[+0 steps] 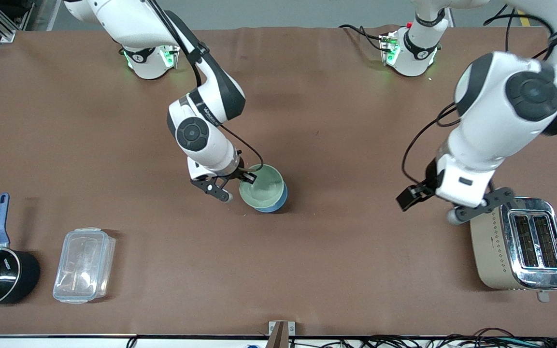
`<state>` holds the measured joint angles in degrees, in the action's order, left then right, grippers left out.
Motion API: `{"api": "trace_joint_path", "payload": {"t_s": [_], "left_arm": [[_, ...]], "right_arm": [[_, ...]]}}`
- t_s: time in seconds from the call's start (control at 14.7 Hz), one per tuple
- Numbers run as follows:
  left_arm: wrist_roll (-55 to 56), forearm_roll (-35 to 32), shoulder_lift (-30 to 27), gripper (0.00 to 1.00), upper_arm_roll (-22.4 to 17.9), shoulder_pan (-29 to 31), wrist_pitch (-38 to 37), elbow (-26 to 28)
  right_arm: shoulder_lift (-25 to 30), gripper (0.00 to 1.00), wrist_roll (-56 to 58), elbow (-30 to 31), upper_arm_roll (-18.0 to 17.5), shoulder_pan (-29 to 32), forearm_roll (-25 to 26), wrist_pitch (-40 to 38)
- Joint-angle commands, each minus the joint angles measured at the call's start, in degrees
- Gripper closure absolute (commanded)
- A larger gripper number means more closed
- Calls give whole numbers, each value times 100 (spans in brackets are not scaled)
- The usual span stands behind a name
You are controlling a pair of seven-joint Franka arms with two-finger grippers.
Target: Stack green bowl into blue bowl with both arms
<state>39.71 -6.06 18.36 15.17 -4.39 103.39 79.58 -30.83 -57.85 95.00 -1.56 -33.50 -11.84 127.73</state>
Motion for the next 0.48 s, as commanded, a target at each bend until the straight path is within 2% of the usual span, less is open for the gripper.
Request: {"api": "trace_joint_path", "payload": {"t_s": [0.0,0.27,0.41], "left_arm": [[-1074,-71,-577,0,74,472,-748,102],[-2087,-18,-1228,0,38,658,-1521,128],[-2772,17,-1535,0,30,877,-1620,241]], "right_arm": [[-81,99,-148,-87,86,-148,102,7],[-160,98,-227,1,95,-289,234,191],[-213,96,-236,71,104,-280,261,226]]}}
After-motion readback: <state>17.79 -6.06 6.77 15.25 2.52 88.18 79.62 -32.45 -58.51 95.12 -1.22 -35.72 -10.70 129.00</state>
